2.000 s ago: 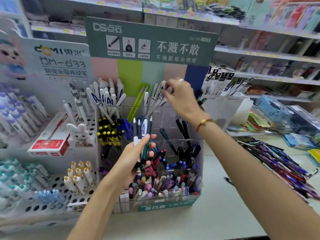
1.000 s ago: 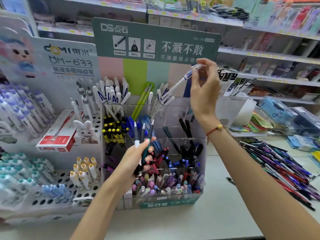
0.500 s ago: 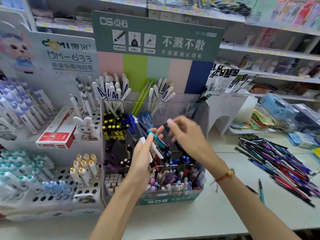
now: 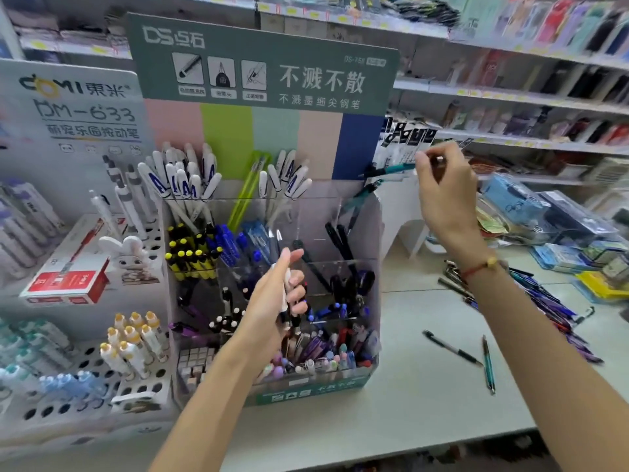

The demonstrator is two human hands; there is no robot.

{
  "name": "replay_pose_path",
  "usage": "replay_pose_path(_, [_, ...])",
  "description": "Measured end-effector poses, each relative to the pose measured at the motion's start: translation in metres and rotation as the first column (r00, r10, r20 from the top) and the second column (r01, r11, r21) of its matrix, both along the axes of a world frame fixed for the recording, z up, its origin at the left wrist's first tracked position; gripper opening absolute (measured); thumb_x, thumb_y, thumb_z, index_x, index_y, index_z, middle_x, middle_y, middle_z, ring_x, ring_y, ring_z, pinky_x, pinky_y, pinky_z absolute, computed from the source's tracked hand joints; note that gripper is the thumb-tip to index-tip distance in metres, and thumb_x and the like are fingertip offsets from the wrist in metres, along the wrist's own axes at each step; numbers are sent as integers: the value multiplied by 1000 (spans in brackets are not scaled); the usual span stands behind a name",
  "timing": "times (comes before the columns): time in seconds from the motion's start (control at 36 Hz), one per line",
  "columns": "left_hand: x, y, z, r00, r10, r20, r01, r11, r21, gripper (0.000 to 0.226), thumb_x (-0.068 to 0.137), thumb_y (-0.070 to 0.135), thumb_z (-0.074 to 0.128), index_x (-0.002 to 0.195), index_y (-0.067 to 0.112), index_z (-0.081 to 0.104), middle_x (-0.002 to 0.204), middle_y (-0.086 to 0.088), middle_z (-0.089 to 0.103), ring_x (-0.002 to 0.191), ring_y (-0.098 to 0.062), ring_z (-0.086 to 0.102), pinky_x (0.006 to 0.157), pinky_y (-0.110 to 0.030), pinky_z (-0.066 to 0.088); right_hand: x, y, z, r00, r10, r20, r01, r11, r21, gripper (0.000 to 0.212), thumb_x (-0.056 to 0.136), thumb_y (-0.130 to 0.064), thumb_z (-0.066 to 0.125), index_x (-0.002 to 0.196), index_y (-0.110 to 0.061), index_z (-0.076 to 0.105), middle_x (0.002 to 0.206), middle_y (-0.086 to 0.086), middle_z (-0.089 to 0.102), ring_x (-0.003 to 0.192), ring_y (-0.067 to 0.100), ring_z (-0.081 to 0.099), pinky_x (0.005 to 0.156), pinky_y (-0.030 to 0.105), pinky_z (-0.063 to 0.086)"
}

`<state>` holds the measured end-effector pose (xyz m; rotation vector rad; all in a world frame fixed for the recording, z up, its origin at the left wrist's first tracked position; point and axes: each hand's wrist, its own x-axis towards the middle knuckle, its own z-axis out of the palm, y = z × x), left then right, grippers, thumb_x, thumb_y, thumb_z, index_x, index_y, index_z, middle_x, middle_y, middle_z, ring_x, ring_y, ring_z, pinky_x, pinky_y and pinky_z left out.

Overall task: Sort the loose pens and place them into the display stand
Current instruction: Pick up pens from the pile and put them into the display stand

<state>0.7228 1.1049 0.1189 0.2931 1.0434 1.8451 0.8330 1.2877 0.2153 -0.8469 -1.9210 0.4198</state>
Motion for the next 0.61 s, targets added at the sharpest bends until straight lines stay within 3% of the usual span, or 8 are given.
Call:
replay_pose_path(0.14, [3,-6,1,991,-69,110,63,996,56,29,103,28,32,110,7,52,57,3,37,40,-5,29,35,-17,25,-43,24,-3,848,-168,504,60,973,223,31,103,-25,36,110,-2,55,109,19,60,103,35,52,81,39,37])
replay_pose_path(0.22, [4,-11,1,996,-73,44,71,996,47,25,103,20,33,111,7,53,64,3,52,47,-8,44,44,-21,43,-57,23,-19,731,-194,654,-22,952,306,35,102,-25,33,116,-2,56,119,19,55,113,36,46,90,43,35])
replay_pose_path(0.28, [4,-17,2,998,-51,-20,52,998,22,25,103,19,36,110,8,57,77,2,70,61,-11,63,62,-27,58,-59,23,-26,722,-184,667,-20,958,286,36,101,-26,34,116,-3,58,120,19,52,115,36,43,92,44,34])
replay_pose_path(0.36, [4,-25,-1,994,-14,-108,17,1000,25,23,104,19,32,105,10,53,106,-3,73,95,-15,70,89,-34,54,-53,16,-31,808,-194,557,40,960,277,33,99,-28,42,117,-7,60,121,18,51,115,35,40,94,42,32])
replay_pose_path(0.42, [7,-28,0,985,23,-173,-18,999,30,23,105,21,27,99,13,48,113,-1,71,109,-15,65,98,-33,45,-44,-3,-38,917,-165,363,70,963,259,29,96,-27,49,117,-10,59,121,14,52,116,31,41,95,38,32])
replay_pose_path(0.5, [12,-27,0,972,130,-197,-115,990,86,27,105,25,23,93,18,46,116,6,70,114,-10,61,103,-32,37,-29,-53,-58,991,95,90,-93,995,-28,16,98,-27,49,98,-15,59,94,2,59,87,17,54,79,33,46])
replay_pose_path(0.56, [14,-26,1,953,218,-212,-194,972,130,30,105,28,21,93,22,48,121,9,67,119,-6,57,108,-32,32,-22,-94,-69,946,324,7,-300,882,-365,26,99,-37,46,89,-16,58,73,-1,61,62,16,57,61,29,48])
replay_pose_path(0.61, [17,-23,2,930,274,-246,-241,958,157,36,105,30,20,99,27,55,128,12,62,124,-2,51,111,-31,31,-18,-122,-76,884,459,-93,-415,675,-610,36,95,-48,43,91,-17,61,65,-1,60,51,17,56,49,21,42])
